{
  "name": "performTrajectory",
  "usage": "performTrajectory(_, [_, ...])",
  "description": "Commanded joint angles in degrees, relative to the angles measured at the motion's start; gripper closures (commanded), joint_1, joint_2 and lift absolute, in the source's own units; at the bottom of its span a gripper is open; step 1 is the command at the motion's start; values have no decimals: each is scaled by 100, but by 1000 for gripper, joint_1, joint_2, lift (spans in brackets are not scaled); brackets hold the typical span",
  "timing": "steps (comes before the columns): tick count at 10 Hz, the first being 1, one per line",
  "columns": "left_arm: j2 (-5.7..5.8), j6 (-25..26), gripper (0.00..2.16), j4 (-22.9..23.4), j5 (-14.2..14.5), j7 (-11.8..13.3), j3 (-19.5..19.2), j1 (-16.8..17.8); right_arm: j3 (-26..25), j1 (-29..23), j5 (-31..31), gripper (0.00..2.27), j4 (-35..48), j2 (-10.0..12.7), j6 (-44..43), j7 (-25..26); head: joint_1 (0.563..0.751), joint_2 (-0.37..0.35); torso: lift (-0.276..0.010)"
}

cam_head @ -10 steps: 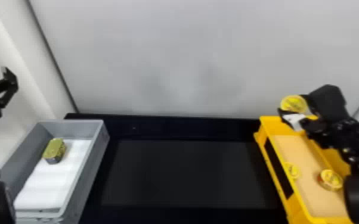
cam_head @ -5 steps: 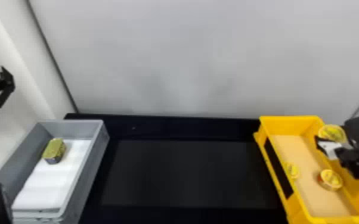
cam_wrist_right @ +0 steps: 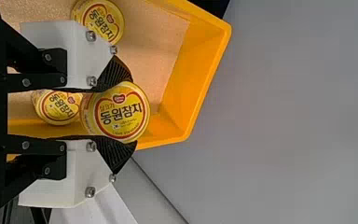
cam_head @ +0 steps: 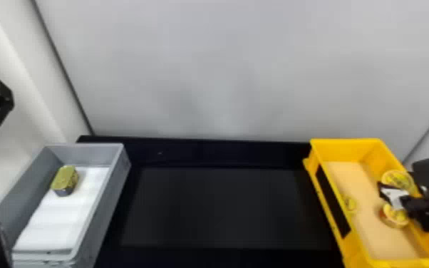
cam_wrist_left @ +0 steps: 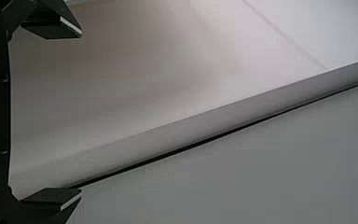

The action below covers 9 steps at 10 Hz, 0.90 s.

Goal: Pick up the round yellow can and place it in the yellow rectangular box

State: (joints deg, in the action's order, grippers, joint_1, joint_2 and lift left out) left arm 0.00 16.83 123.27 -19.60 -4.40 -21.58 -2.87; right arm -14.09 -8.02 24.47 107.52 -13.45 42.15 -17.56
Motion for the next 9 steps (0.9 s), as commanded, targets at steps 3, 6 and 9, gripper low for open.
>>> performTrajectory(3, [-15,-4,84,13,0,-9,-14,-21,-14,-7,-3,570,-12,-9,76,-46,694,14,-56])
performTrajectory(6, [-15,-4,84,13,0,-9,-14,-30,-6,-25,-3,108,23,-9,120,-64,694,14,-56])
performTrajectory(9, [-15,-4,84,13,0,-9,-5,-30,-14,-25,15,113,50,-18,112,-64,694,14,-56])
